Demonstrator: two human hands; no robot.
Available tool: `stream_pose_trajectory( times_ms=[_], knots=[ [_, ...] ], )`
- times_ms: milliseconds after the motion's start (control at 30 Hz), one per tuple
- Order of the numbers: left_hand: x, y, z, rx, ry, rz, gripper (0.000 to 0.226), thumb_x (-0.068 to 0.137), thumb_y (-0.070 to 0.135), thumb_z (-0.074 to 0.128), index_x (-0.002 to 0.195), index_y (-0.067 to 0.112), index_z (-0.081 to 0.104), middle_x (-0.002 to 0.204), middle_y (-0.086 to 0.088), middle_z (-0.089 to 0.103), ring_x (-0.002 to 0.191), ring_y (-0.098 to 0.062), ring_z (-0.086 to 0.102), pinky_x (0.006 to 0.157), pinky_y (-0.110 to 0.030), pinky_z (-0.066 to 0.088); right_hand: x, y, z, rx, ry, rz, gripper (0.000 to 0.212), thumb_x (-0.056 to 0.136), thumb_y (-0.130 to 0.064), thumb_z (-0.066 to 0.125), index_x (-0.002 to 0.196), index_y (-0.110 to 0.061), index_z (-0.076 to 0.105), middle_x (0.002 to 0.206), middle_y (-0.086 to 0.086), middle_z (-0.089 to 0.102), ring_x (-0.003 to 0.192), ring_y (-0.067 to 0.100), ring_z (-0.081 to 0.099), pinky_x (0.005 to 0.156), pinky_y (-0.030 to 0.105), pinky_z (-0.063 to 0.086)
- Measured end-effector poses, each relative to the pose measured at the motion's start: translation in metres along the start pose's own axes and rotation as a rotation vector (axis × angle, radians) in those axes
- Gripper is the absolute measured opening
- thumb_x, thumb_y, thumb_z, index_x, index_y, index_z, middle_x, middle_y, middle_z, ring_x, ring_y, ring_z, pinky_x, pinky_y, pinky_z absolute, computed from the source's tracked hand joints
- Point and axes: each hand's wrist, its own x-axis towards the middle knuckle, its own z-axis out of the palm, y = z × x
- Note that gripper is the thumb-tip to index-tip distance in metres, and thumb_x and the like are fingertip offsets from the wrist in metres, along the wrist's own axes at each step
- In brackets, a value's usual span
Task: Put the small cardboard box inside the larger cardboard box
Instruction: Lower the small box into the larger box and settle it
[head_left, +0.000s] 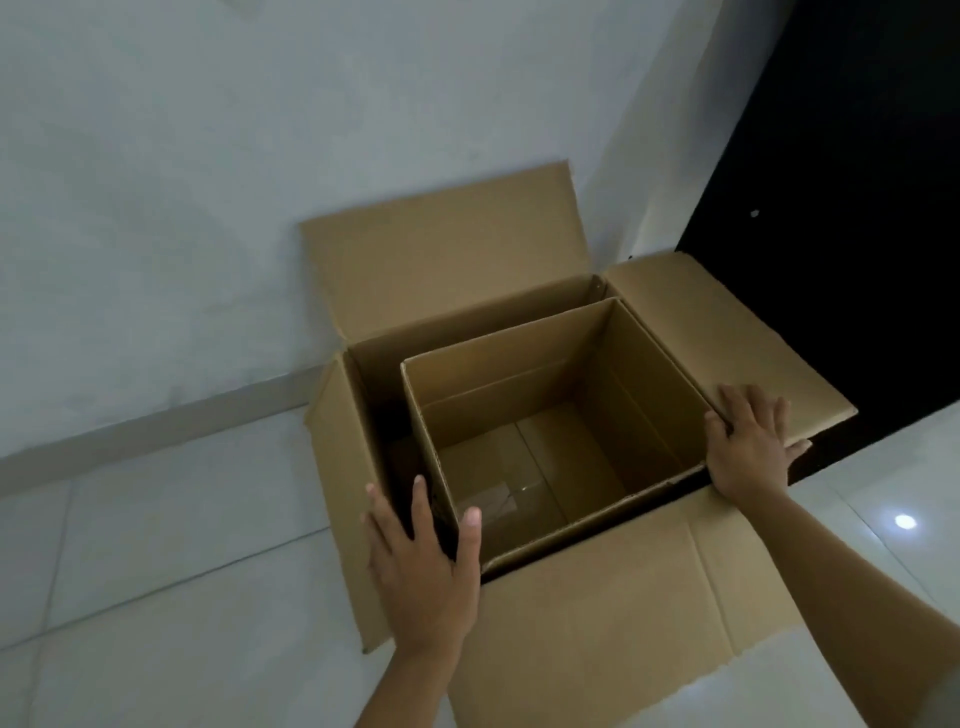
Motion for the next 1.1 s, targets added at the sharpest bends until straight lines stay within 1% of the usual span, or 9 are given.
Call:
stream_pose_trajectory(
  times_ms=[400,467,600,667,733,800,900,1033,1100],
  knots=[
    [0.008,0.004,0.010,-0.035,0.147,0.032,0.098,0.063,0.082,-0.005,0.143,0.027,0.011,0.156,-0.009,0.007,0.142,-0.031,0.010,0.111,-0.049,0.021,0.013,0.009,0.007,0.090,0.085,0.009,0.044,0.091,-0.033,0.039,0.133,-0.020,0.037,0.150,0.004,0.023,0.141,0.025,-0.007,0.111,0.053,-0.011],
    [0.009,0.005,0.013,-0.086,0.179,0.019,0.091,0.067,0.078,0.004,0.143,0.029,0.006,0.156,-0.008,0.007,0.142,-0.028,0.011,0.110,-0.050,0.023,0.014,0.008,0.008,0.099,0.113,0.036,0.049,0.090,-0.036,0.041,0.134,-0.018,0.033,0.153,0.007,0.017,0.141,0.027,-0.010,0.111,0.053,-0.011],
    [0.012,0.006,0.016,-0.082,0.203,0.023,0.084,0.072,0.072,0.011,0.143,0.027,0.005,0.155,-0.010,0.010,0.141,-0.029,0.013,0.108,-0.052,0.025,0.014,0.007,0.006,0.223,0.248,0.169,0.078,0.084,-0.043,0.051,0.142,-0.019,0.006,0.154,0.013,-0.012,0.139,0.031,-0.015,0.111,0.050,-0.009],
    [0.015,0.007,0.018,-0.033,0.207,0.028,0.084,0.073,0.071,0.012,0.143,0.027,0.004,0.155,-0.011,0.011,0.141,-0.032,0.014,0.107,-0.054,0.025,0.016,0.007,0.001,0.397,0.280,0.290,0.088,0.082,-0.039,0.059,0.143,-0.019,0.000,0.153,0.013,-0.015,0.140,0.032,-0.007,0.113,0.047,0.000],
    [0.016,0.009,0.019,0.002,0.220,0.025,0.087,0.071,0.073,0.010,0.143,0.026,0.004,0.154,-0.013,0.013,0.140,-0.034,0.017,0.106,-0.055,0.027,0.020,0.008,-0.007,0.586,0.250,0.447,0.092,0.080,-0.036,0.063,0.143,-0.019,-0.002,0.154,0.011,-0.011,0.139,0.037,0.012,0.111,0.050,0.019],
    [0.017,0.013,0.020,0.010,0.227,0.013,0.087,0.071,0.072,0.011,0.143,0.024,0.004,0.153,-0.015,0.016,0.139,-0.035,0.019,0.105,-0.056,0.028,0.023,0.009,-0.010,0.683,0.181,0.497,0.094,0.080,-0.033,0.064,0.143,-0.021,-0.004,0.154,0.013,0.009,0.130,0.040,0.032,0.105,0.052,0.033],
    [0.017,0.016,0.019,0.042,0.226,-0.003,0.087,0.071,0.070,0.012,0.144,0.023,0.007,0.153,-0.016,0.017,0.138,-0.036,0.020,0.105,-0.056,0.028,0.021,0.009,-0.011,0.668,0.201,0.404,0.094,0.081,-0.023,0.064,0.142,-0.028,-0.007,0.142,0.015,0.036,0.123,0.038,0.043,0.100,0.055,0.039],
    [0.017,0.022,0.021,0.005,0.187,0.002,0.087,0.069,0.070,0.010,0.143,0.026,0.008,0.154,-0.014,0.014,0.140,-0.033,0.017,0.107,-0.055,0.026,0.009,0.005,-0.017,0.613,0.251,0.227,0.092,0.084,-0.005,0.056,0.139,-0.035,-0.012,0.144,0.011,0.034,0.117,0.035,0.048,0.096,0.055,0.044],
    [0.018,0.029,0.025,-0.016,0.176,0.008,0.088,0.067,0.073,0.007,0.143,0.028,0.006,0.154,-0.013,0.014,0.140,-0.032,0.017,0.107,-0.055,0.026,0.009,0.008,-0.021,0.601,0.277,0.159,0.088,0.086,-0.001,0.051,0.139,-0.037,-0.011,0.148,0.008,0.028,0.117,0.030,0.048,0.093,0.048,0.046]
  ],
)
